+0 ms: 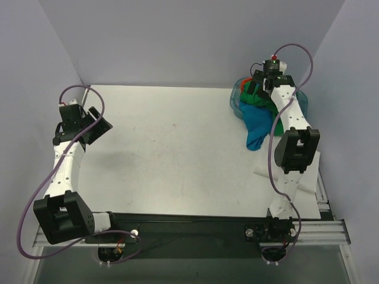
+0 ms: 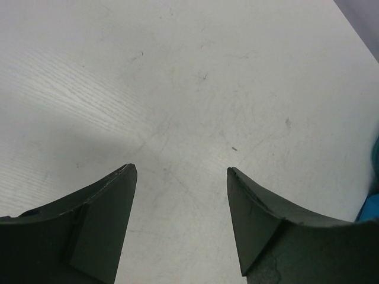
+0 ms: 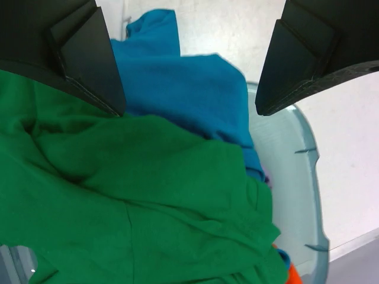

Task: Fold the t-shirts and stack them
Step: Grab crumpled tshirt from bin with the right arm

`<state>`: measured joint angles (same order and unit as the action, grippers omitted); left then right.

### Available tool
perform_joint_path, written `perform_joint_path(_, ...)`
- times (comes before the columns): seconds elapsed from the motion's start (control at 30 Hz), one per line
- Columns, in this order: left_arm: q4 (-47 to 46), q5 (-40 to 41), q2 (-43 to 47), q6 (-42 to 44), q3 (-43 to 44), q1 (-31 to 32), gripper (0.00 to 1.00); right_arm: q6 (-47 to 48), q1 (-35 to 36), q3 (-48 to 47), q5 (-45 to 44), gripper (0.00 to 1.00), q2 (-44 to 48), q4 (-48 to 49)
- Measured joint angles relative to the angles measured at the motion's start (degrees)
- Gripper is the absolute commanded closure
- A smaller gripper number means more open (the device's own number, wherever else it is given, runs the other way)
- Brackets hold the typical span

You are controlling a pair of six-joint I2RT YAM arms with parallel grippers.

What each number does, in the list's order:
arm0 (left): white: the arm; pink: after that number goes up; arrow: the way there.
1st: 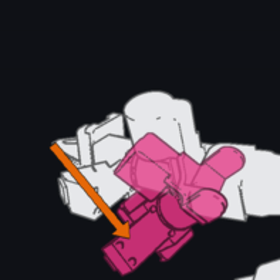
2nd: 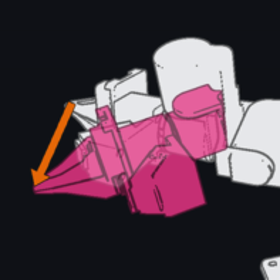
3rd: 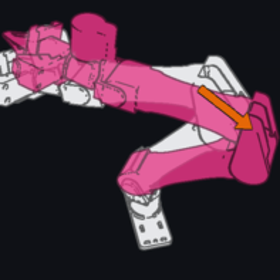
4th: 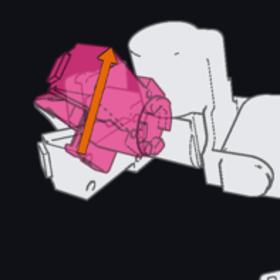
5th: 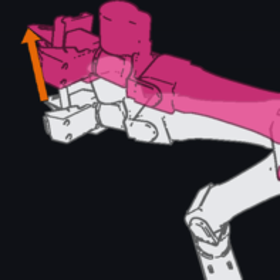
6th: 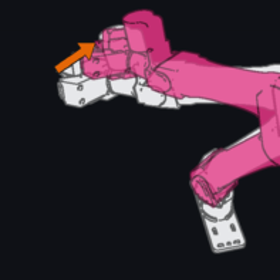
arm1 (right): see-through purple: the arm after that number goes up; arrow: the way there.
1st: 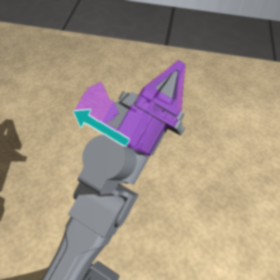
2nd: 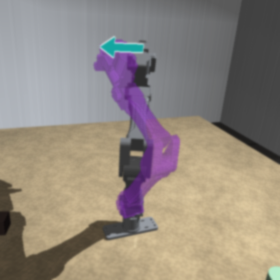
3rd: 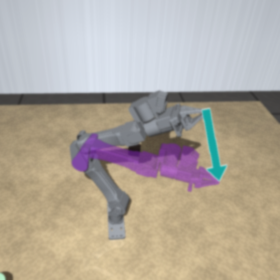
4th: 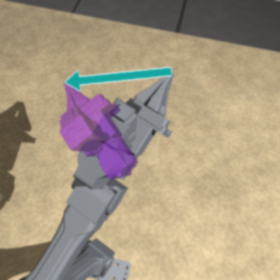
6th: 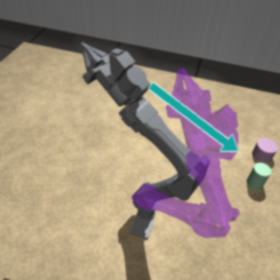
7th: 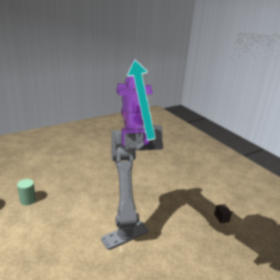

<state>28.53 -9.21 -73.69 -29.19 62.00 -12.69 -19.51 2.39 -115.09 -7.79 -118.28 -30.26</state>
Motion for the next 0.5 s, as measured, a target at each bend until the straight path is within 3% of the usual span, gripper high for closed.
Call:
perform_joint_path(0.37,-2.1,0.2,-6.0,0.3,2.8,0.0,0.27,0.1,-0.2,-10.4,-7.8,0.06,-12.6,-2.5)
perform_joint_path(0.5,-2.2,0.3,-6.4,1.0,4.4,-0.1,0.27,0.2,-0.2,-12.4,-10.2,0.29,-15.0,-2.7)
